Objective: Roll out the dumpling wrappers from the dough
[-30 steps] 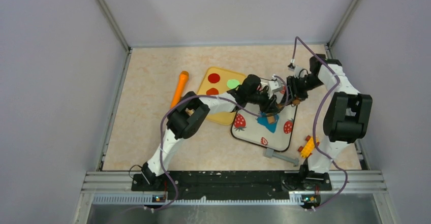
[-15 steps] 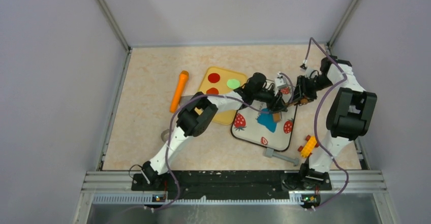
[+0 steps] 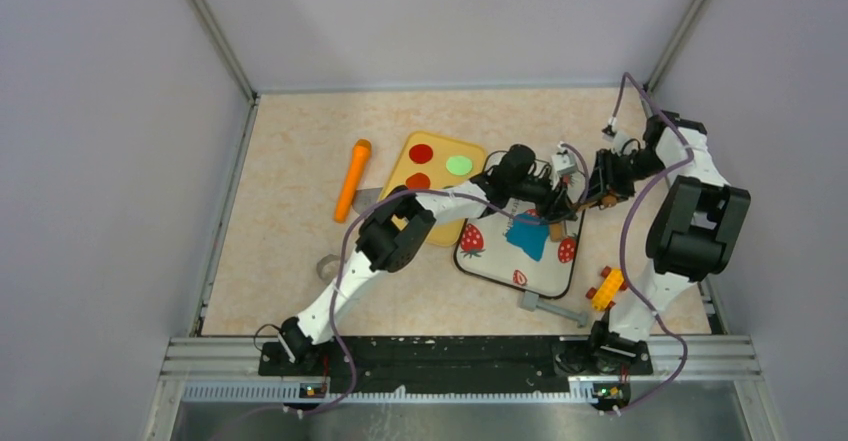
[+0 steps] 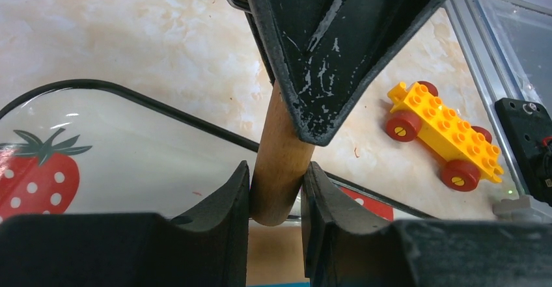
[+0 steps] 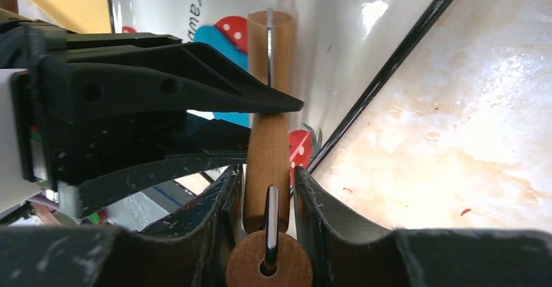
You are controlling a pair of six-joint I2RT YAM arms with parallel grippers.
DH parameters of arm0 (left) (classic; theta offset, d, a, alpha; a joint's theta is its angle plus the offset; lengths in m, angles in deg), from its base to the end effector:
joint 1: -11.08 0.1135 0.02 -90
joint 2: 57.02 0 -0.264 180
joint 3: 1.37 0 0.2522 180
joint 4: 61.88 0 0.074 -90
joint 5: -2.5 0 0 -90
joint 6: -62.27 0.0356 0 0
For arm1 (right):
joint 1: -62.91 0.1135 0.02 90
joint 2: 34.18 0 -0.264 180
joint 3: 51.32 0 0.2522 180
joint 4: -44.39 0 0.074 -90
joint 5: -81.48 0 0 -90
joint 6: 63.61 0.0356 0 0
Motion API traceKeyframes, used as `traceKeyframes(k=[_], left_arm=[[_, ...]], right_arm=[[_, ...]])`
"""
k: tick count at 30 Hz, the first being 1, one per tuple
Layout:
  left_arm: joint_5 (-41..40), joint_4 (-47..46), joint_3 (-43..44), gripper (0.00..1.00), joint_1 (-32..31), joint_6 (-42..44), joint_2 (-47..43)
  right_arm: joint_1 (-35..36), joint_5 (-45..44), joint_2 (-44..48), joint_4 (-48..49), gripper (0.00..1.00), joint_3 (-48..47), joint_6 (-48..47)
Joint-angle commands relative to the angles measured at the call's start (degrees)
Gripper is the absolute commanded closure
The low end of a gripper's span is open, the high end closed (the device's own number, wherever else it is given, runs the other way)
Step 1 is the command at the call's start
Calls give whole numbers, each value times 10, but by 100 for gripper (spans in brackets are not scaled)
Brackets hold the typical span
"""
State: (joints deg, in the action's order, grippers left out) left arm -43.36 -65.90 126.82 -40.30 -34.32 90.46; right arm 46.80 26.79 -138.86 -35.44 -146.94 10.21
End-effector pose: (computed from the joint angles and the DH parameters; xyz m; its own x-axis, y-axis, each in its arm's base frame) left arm 0.3406 -0.4660 0.1459 -0.2758 0.2132 -0.9373 0.9547 -0.0529 -0.2929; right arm 0.3304 -0.0740 0.2261 -0.9826 0.0471 -0.1796 -0.0605 0.8332 0.5496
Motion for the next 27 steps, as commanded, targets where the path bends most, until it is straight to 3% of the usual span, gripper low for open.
traceKeyframes(k=[1,7,18,27], left_arm=[[-99,-29,-18,100,-3,-77,-75],[-86,-7,-64,100,2,-105,-131],[-139,-24,-165,100,14,-55,-148],[-180,-33,-331,100,19,-13,-210]], right_arm=[[27,63,58,-73,100,-5,-60],[46,103,95,-114,100,12,-97],[95,107,25,-50,100,12,-85],[131,70,21,13,100,126,-117]])
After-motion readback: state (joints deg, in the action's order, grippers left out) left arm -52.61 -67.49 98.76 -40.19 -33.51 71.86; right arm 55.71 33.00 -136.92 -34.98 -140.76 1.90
